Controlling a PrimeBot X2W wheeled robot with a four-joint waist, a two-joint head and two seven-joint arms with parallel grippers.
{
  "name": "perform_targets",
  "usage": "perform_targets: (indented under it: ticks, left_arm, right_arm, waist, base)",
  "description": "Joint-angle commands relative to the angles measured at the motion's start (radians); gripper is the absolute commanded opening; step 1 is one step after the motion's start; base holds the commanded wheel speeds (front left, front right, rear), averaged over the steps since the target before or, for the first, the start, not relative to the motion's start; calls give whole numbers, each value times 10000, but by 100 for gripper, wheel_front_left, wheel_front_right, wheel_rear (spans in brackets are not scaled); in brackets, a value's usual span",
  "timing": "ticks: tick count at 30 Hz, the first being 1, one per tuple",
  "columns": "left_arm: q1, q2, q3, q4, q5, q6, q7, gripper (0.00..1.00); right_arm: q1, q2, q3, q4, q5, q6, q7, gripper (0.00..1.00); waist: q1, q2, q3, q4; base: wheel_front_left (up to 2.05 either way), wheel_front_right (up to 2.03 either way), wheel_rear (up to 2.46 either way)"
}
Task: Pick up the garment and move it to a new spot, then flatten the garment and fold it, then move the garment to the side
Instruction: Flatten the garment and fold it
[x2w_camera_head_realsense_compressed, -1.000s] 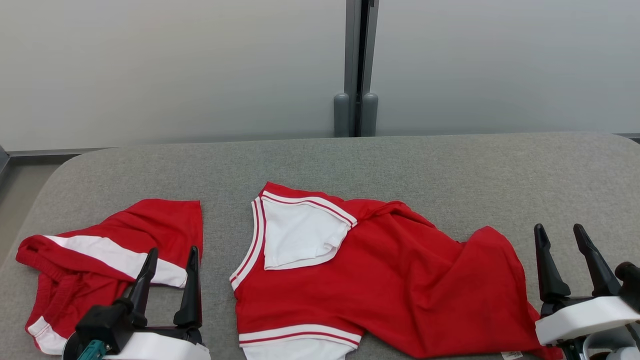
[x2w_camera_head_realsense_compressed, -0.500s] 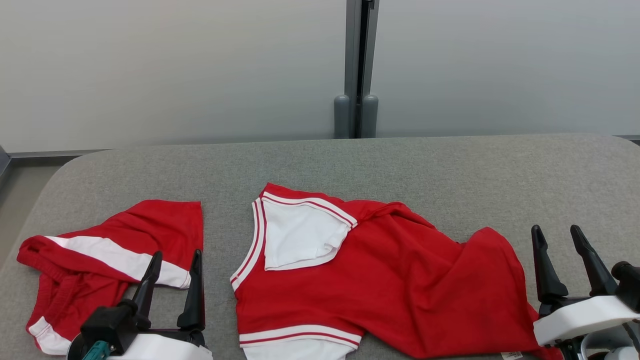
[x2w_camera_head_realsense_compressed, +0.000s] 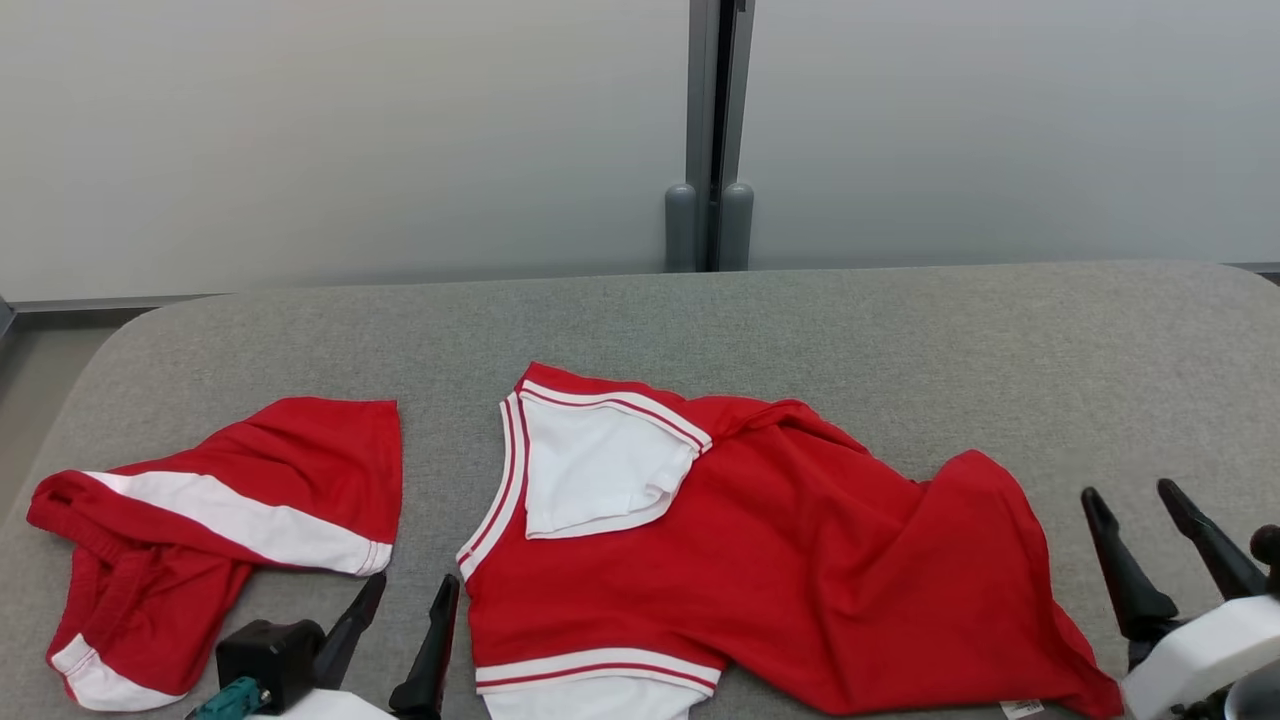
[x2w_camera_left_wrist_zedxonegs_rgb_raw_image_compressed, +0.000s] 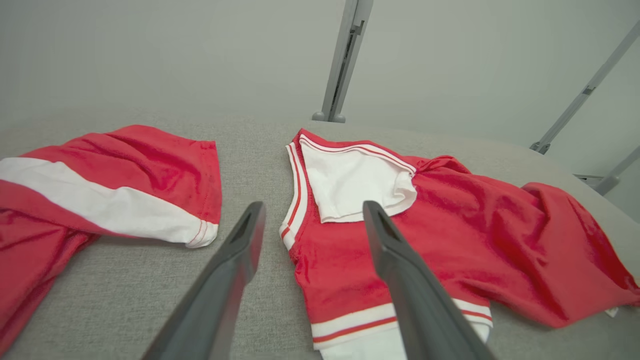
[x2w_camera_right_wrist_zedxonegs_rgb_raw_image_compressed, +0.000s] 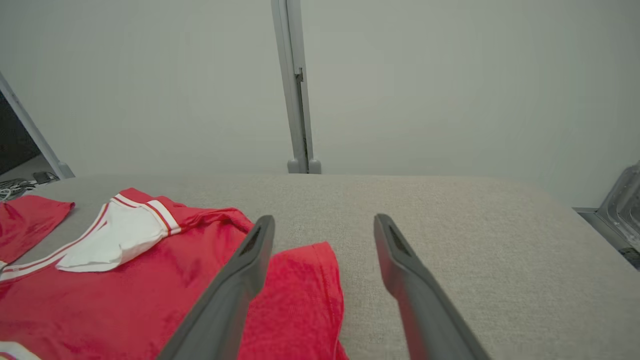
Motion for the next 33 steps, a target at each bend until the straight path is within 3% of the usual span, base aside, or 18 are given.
perform_targets:
  ticks: [1, 6, 15, 26, 33]
  left_arm:
    - [-38, 105, 52, -278, -69, 36, 150, 100]
    - [603, 436, -138, -1244, -542, 164, 1532, 100]
    - [1441, 1037, -865, -2361, -1572, 189, 4363, 100]
    - [1361, 1140, -1178, -1755, -1978, 221, 5432, 100]
    - [959, 913, -1430, -1236, -2179, -129, 5540, 100]
  right_arm:
    - [174, -165, -82, -137, 143, 6, 363, 100]
    - [1005, -529, -728, -394, 422, 6, 2236, 100]
    - [1655, 235, -1215, 63, 855, 6, 4441, 100]
    - [854, 370, -720, 1386, 1281, 6, 4351, 100]
    - [424, 283, -309, 1950, 1416, 6, 3974, 100]
  waist:
    - [0, -1, 21, -16]
    - [0, -1, 111, -26]
    - [0, -1, 308, -9]
    - [0, -1, 675, 8]
    - [0, -1, 868, 37]
  base:
    - [0, 0, 0]
    - [0, 0, 0]
    - [0, 0, 0]
    - [0, 0, 0]
    - [0, 0, 0]
